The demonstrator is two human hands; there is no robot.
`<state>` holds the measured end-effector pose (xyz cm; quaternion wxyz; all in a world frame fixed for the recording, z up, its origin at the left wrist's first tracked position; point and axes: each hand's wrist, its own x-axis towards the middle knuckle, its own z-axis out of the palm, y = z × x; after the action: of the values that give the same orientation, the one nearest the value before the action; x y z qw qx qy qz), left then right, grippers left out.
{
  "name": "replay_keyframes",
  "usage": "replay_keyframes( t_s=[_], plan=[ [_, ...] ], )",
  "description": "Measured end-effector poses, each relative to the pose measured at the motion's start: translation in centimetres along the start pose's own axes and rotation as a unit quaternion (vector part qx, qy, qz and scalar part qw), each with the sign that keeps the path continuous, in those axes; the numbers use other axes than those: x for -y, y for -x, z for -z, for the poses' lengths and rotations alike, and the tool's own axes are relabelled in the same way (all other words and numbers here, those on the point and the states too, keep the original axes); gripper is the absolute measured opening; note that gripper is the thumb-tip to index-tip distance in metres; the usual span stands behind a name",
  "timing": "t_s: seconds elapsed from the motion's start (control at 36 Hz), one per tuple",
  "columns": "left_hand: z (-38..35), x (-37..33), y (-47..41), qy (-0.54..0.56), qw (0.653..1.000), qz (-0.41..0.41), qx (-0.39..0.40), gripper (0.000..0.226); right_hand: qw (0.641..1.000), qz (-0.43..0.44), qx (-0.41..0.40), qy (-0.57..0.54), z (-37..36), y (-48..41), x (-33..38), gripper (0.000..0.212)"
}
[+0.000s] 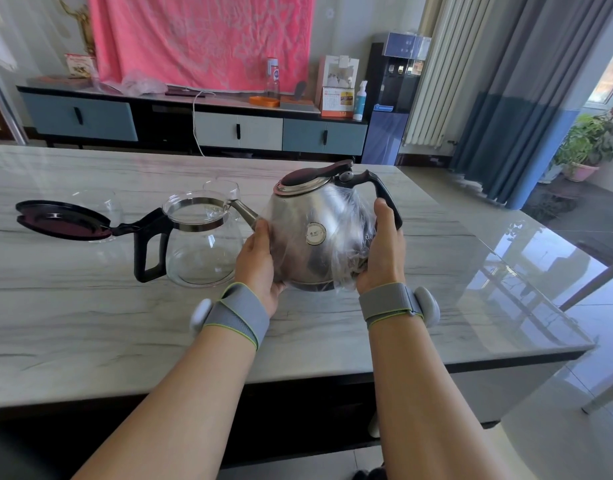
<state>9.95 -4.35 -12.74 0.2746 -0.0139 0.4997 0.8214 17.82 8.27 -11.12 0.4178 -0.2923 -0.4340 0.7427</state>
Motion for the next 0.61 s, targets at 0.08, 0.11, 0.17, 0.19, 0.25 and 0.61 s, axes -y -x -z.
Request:
replay_keyframes(
  t_s=[0.08, 0.11, 0.17, 0.19, 0.25, 0.61],
  plan=[
    [-0.01, -0.02, 0.17, -0.001, 1.0, -0.001, 0.0, 0.035, 1.0, 0.003, 0.002, 0.001, -0.03, 0.17, 0.08, 0.047],
    [-0.04, -0.05, 0.22, 0.0, 1.0, -0.001, -0.001, 0.033, 1.0, 0.002, 0.002, 0.002, -0.04, 0.24, 0.12, 0.051],
    [-0.09, -0.06, 0.27, 0.001, 1.0, -0.001, -0.001, 0.032, 1.0, 0.001, 0.0, 0.0, -0.08, 0.27, 0.1, 0.065],
    [-0.11, -0.09, 0.3, 0.001, 1.0, 0.0, 0.0, 0.032, 1.0, 0.002, -0.001, -0.002, -0.1, 0.27, 0.1, 0.07],
    [-0.08, -0.1, 0.27, 0.001, 1.0, 0.0, -0.001, 0.031, 1.0, 0.004, -0.001, -0.001, -0.08, 0.23, 0.05, 0.071],
    [-0.12, -0.13, 0.3, -0.003, 1.0, 0.0, -0.004, 0.031, 1.0, 0.008, -0.005, 0.0, -0.11, 0.17, -0.14, 0.073]
  ],
)
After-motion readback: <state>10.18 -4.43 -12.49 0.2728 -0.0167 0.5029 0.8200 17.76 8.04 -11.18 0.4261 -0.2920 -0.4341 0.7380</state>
